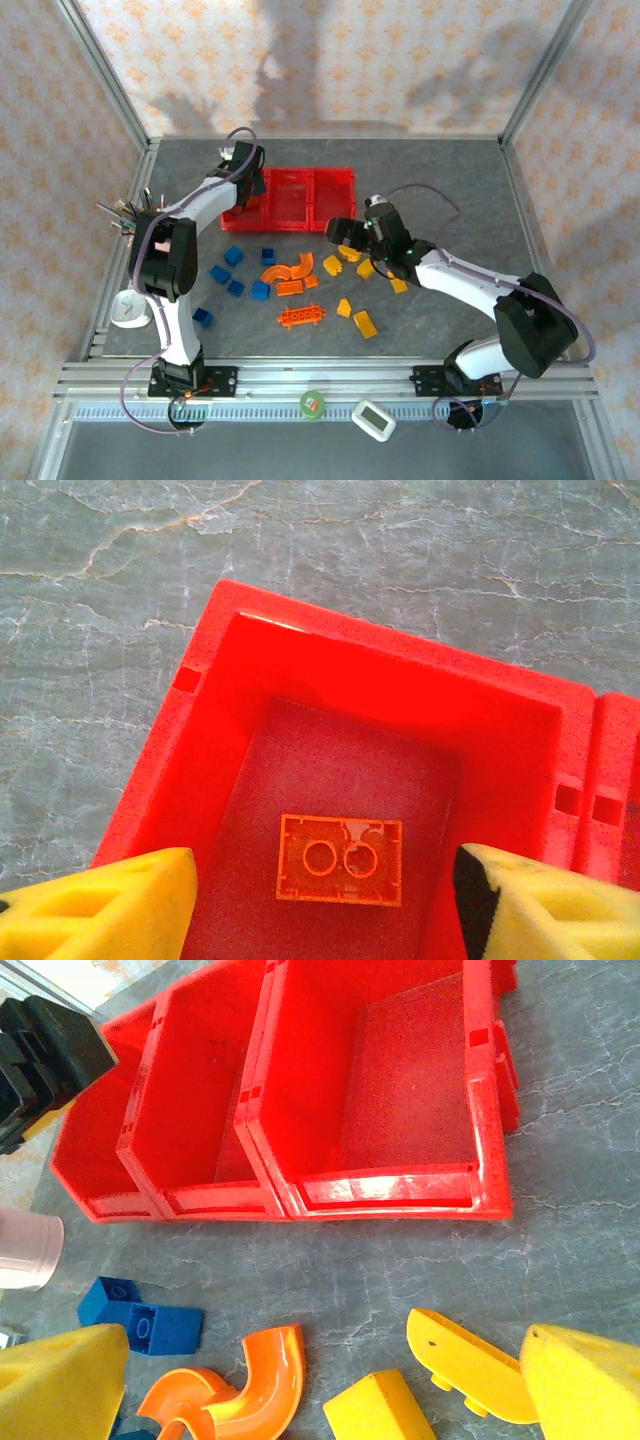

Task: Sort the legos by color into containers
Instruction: Place the lego in the container, then pick up the lego from the center of the table.

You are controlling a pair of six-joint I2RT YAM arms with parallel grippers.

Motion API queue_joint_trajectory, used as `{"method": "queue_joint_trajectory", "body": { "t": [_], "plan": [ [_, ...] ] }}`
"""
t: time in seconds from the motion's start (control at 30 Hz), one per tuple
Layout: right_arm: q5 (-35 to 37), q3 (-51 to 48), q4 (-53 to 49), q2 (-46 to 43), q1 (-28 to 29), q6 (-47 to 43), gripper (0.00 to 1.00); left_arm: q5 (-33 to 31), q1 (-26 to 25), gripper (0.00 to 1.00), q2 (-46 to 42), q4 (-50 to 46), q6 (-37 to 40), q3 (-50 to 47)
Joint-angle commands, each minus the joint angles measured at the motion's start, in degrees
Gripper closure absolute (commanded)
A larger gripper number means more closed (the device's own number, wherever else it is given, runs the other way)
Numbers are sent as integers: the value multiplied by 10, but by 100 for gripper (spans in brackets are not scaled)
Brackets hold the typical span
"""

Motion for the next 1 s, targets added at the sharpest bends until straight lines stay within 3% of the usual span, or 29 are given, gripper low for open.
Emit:
{"method": "queue_joint_trajectory", "body": {
  "t": [0.0,0.23,0.57,0.77,0.97],
  "plan": [
    [22,11,-22,-26,-1,-13,0,41,3,27,-53,-25,5,7],
    [17,-26,-40,-62,-11,-15,0,84,-36,24,-149,-9,2,-92],
    [-13,-112,-24,-109,-14,-14,0,56,-171,20,-233,-51,-17,-189],
    [-29,-153,-17,-121,-14,-17,0,54,-251,17,-214,-65,-40,-205],
    [-26,-168,-22,-125,-16,-9,0,38,-283,15,-163,-67,-65,-200]
  ]
}}
